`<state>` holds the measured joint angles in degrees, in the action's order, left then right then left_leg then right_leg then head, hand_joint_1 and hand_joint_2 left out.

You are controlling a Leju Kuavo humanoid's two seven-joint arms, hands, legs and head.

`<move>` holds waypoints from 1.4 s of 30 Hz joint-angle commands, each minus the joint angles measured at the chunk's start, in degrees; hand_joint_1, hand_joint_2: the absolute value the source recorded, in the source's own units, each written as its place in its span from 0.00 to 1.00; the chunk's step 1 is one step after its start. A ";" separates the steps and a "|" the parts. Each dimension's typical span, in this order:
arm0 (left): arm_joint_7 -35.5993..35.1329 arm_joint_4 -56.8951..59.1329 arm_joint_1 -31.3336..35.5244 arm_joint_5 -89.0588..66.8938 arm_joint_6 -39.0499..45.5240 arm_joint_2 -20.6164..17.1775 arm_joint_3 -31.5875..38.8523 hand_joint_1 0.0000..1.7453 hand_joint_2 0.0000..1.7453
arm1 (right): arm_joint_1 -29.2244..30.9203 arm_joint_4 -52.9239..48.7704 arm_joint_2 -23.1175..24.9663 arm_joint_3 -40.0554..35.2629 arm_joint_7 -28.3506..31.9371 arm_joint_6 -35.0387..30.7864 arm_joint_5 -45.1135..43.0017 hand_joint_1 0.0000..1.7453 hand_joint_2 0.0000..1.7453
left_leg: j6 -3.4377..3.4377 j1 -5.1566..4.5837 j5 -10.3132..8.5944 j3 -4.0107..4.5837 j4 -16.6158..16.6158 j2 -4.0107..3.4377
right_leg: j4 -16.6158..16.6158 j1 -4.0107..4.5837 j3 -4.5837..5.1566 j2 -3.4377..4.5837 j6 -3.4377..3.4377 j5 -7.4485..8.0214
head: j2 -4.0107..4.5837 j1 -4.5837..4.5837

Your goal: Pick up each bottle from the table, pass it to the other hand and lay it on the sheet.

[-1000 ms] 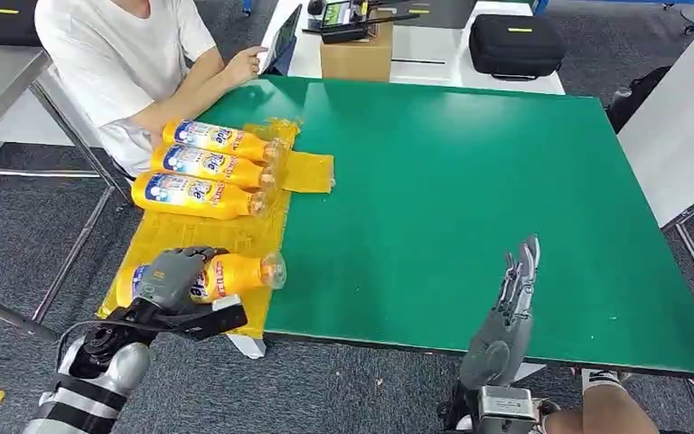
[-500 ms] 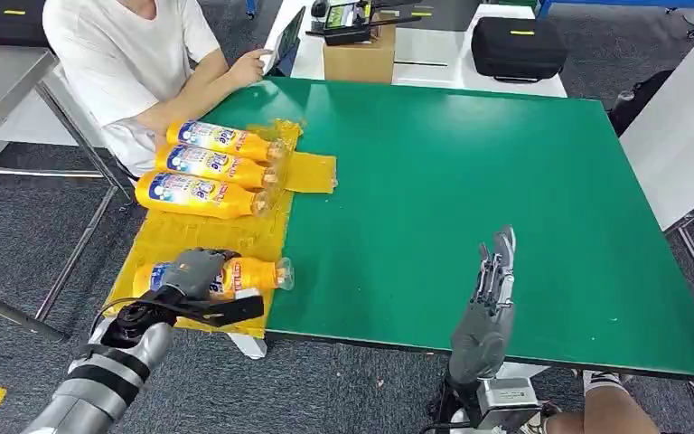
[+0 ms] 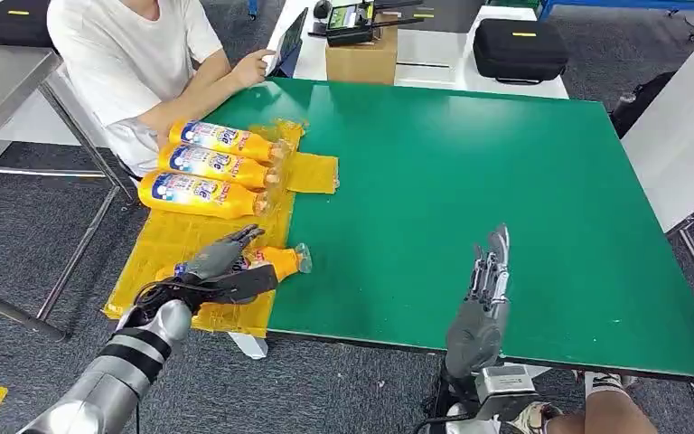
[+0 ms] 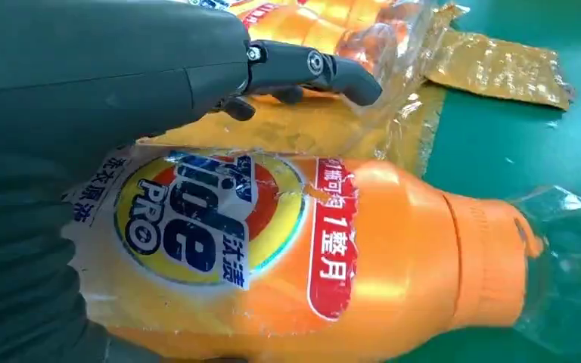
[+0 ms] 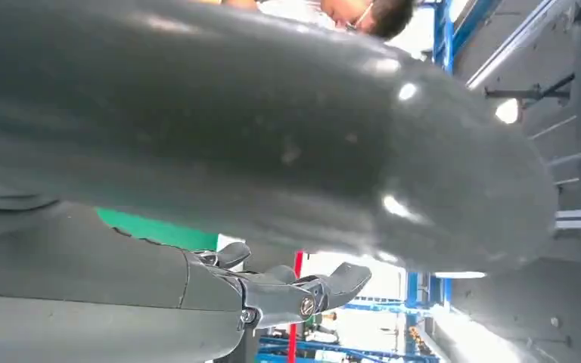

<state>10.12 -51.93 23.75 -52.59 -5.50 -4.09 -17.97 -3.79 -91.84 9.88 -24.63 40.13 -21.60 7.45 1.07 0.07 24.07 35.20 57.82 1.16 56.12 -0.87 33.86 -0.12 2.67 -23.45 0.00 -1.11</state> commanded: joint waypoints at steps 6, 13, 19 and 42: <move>4.17 -9.46 -3.95 14.02 -2.95 2.46 -1.22 0.00 1.00 | 2.21 3.42 -0.12 2.97 -0.13 0.54 -1.73 0.00 0.00 | -0.03 0.00 0.03 -0.13 -0.04 -0.10 | -0.05 0.02 -0.10 0.05 -0.06 -0.02 | 0.00 0.02; 9.65 -34.76 -12.15 34.59 13.44 13.96 1.27 0.00 1.00 | -1.31 -2.26 0.30 2.81 -0.13 -3.43 -3.45 0.00 0.00 | 0.00 0.00 0.20 0.13 0.10 -0.07 | 0.01 0.00 0.07 -0.02 -0.06 -0.13 | 0.00 0.02; 16.68 -45.65 -18.50 49.62 20.88 15.70 0.17 0.00 1.00 | -2.14 -3.02 -0.76 1.01 -0.13 -11.02 -0.93 0.00 0.00 | -0.06 -0.02 0.28 0.10 0.08 -0.27 | -0.01 0.00 0.14 0.16 -0.09 -0.12 | 0.02 0.00; 21.06 -44.22 -33.95 54.65 29.06 14.35 -0.35 0.00 1.00 | -2.94 7.77 1.58 7.51 -0.13 -14.56 -2.00 0.00 0.00 | -0.07 0.01 0.20 0.18 -0.09 -0.25 | -0.14 0.02 0.27 0.07 -0.06 -0.06 | 0.00 0.02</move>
<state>29.38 -102.38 -11.05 6.82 22.84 12.02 -16.68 -9.18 -91.61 14.03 -15.65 39.30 -36.59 -0.20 1.03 0.06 24.26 35.54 57.82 0.93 56.08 -0.87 34.30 -0.03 2.67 -23.51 0.00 -1.09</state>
